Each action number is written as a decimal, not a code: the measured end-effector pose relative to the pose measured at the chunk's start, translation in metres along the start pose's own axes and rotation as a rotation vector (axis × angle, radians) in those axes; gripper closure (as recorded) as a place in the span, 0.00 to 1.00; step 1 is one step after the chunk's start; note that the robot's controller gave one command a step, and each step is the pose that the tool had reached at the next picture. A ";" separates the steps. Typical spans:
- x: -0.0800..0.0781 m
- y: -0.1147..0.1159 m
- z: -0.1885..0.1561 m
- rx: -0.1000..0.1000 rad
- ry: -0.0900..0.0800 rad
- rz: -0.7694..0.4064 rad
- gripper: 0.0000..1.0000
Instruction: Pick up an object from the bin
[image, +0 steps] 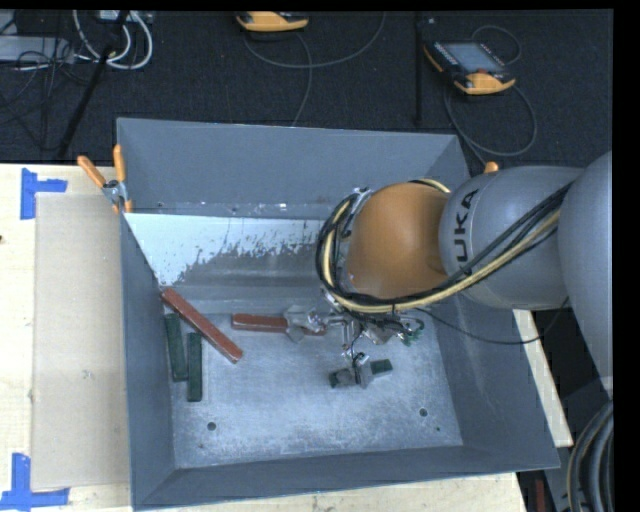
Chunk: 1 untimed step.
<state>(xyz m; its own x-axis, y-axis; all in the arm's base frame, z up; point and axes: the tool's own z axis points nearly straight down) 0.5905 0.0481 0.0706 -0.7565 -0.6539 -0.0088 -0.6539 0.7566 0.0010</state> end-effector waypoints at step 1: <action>0.026 -0.053 -0.011 0.004 0.006 0.130 0.00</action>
Offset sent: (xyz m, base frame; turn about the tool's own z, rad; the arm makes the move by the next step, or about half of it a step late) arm 0.0136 -0.0558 0.0101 0.1281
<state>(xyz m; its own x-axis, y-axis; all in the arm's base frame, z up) 0.6050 -0.0088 0.0809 -0.8350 -0.5502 -0.0025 -0.5502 0.8350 -0.0019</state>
